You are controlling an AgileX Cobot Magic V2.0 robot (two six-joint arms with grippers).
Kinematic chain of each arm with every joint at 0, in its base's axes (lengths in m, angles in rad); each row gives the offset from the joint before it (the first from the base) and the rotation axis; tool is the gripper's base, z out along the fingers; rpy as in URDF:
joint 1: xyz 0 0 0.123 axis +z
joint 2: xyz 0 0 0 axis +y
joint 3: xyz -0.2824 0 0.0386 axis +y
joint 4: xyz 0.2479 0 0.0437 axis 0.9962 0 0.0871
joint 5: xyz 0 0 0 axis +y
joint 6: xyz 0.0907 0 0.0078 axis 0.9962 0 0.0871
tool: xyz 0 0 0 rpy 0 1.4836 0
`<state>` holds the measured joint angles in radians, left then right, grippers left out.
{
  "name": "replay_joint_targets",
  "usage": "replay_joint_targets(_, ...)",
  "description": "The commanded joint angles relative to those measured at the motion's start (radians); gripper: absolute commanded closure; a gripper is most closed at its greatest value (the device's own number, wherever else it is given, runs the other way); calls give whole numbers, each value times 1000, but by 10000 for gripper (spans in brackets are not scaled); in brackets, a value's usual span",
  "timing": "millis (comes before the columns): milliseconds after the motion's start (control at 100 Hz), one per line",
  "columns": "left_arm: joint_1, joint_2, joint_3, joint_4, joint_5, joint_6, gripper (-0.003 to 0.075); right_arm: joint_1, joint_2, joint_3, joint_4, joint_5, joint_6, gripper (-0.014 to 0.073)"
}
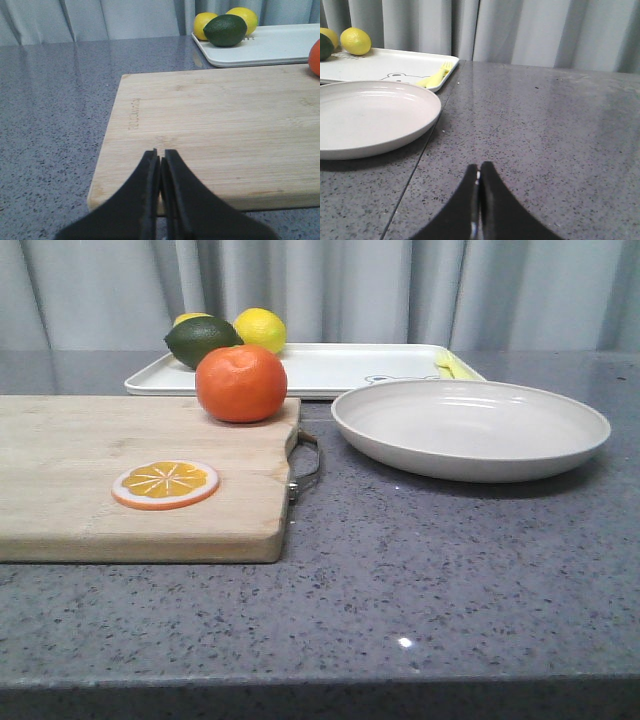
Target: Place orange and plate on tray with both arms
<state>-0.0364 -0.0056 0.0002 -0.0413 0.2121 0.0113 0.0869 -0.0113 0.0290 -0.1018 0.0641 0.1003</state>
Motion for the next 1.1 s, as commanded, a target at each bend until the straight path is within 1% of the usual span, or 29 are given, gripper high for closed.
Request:
replay_joint_targets(0, 1, -32, 8, -1, -89, -11, 741, -5, -12, -23, -11, -76, -3, 695)
replay_joint_targets(430, 1, -32, 8, -3, -89, -11, 740, -5, -12, -23, -11, -76, -3, 695)
replay_joint_targets(670, 1, -32, 8, -28, -93, -11, 741, -5, -12, -23, -11, -77, -3, 695)
replay_joint_targets(730, 1, -32, 8, -35, -117, -11, 741, -5, -12, -23, -11, -83, -3, 695)
replay_joint_targets(860, 1, -32, 8, -144, -226, -11, 740, -5, -12, -23, -11, -146, -3, 695)
replay_joint_targets(930, 1, -32, -4, -144, -256, -5, 740, -5, -12, -25, -9, -178, -3, 695)
replay_joint_targets(1000, 1, -32, -26, -144, -263, -5, 740, -5, -12, -41, 24, -180, -1, 695)
replay_joint_targets(1090, -3, -32, -76, -144, -241, -5, 741, -5, -12, -90, 102, -121, -1, 695)
